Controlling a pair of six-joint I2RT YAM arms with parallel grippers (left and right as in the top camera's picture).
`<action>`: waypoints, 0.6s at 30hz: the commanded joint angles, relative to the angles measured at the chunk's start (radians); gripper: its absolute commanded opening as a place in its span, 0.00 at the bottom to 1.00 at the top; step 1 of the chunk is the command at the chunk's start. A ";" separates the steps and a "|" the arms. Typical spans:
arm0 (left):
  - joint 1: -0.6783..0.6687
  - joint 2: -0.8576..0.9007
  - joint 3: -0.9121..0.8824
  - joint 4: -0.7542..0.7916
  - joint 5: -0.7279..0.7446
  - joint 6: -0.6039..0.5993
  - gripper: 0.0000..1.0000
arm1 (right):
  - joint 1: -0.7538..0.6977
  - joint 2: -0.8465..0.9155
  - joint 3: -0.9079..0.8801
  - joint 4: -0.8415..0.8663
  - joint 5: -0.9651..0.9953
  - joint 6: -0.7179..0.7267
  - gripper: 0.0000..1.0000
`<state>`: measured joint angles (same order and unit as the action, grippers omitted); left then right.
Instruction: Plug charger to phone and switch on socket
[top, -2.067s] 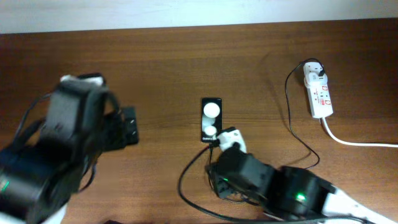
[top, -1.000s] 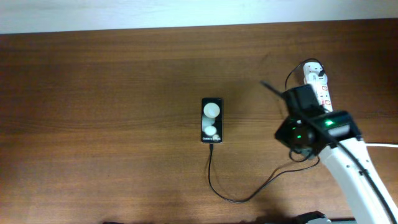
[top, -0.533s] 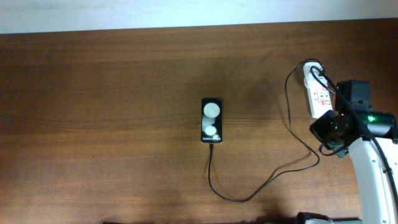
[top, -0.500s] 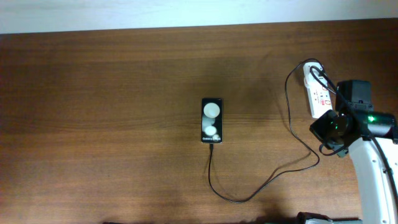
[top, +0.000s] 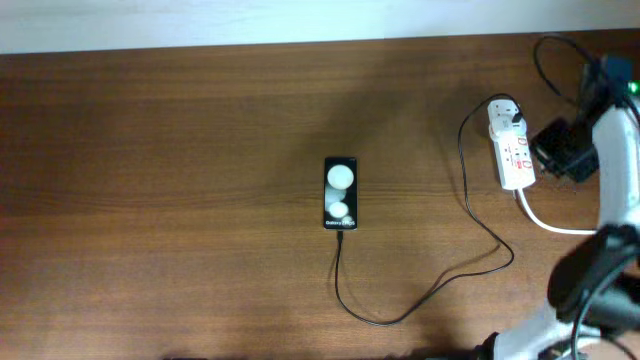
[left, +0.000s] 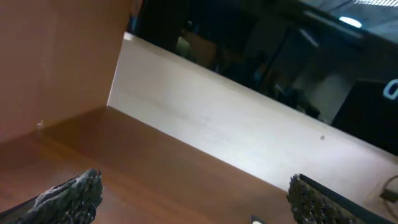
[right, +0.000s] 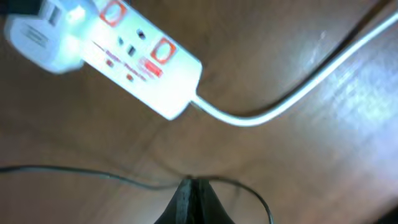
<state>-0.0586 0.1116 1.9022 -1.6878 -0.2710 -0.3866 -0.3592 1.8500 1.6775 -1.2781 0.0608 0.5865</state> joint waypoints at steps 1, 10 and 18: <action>0.000 -0.085 0.001 0.000 -0.010 -0.002 0.99 | -0.003 0.191 0.229 -0.063 -0.005 -0.015 0.04; -0.077 -0.103 0.013 0.000 -0.010 -0.002 0.99 | -0.003 0.318 0.311 0.067 -0.101 0.009 0.04; -0.076 -0.103 0.013 0.000 -0.010 -0.002 0.99 | -0.003 0.402 0.311 0.188 -0.106 0.062 0.04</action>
<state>-0.1371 0.0135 1.9144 -1.6875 -0.2707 -0.3866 -0.3595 2.2208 1.9675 -1.1076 -0.0444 0.6132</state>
